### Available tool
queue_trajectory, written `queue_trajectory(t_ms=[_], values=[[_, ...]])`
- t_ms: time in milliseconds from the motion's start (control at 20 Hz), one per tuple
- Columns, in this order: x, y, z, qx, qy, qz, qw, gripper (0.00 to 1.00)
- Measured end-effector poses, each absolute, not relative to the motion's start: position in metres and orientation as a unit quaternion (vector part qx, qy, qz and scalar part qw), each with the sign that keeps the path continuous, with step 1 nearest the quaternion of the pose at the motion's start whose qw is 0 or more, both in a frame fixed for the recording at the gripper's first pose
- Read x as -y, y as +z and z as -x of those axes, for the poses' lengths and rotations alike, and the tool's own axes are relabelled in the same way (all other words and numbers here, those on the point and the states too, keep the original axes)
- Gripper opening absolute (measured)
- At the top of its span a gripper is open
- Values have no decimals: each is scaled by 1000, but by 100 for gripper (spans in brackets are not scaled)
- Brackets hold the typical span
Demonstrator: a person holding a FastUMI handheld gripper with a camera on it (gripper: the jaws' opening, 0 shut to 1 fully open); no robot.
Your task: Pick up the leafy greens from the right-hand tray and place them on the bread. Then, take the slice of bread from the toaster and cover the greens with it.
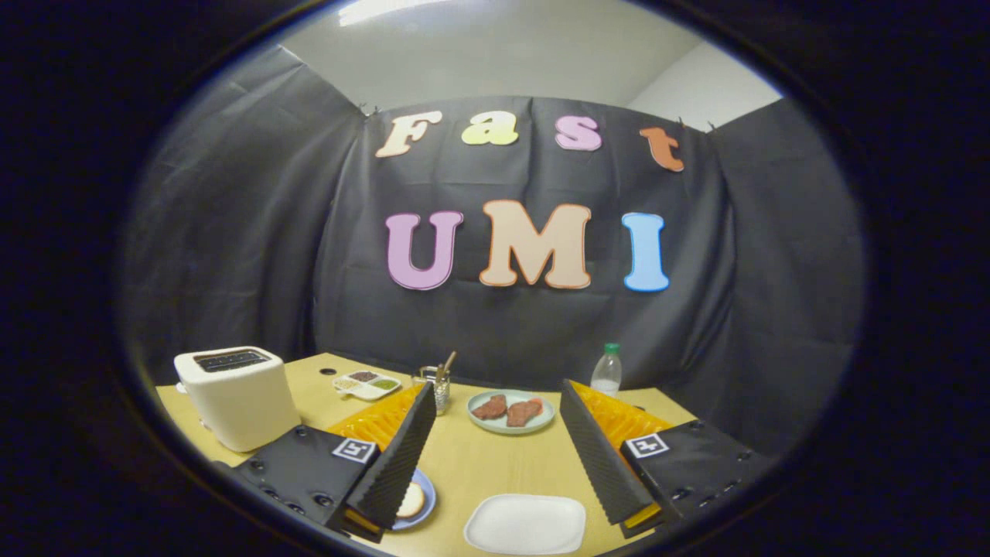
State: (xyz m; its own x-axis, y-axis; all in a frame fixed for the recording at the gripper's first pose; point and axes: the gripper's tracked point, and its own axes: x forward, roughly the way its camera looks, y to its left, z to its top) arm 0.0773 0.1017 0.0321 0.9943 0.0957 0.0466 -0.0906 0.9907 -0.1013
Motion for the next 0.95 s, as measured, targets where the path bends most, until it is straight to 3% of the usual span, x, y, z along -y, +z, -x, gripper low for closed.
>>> queue_trajectory(t_ms=[450,950], values=[[-107,8,-46,25,81,38,996,100],[-65,8,-40,33,49,15,998,100]])
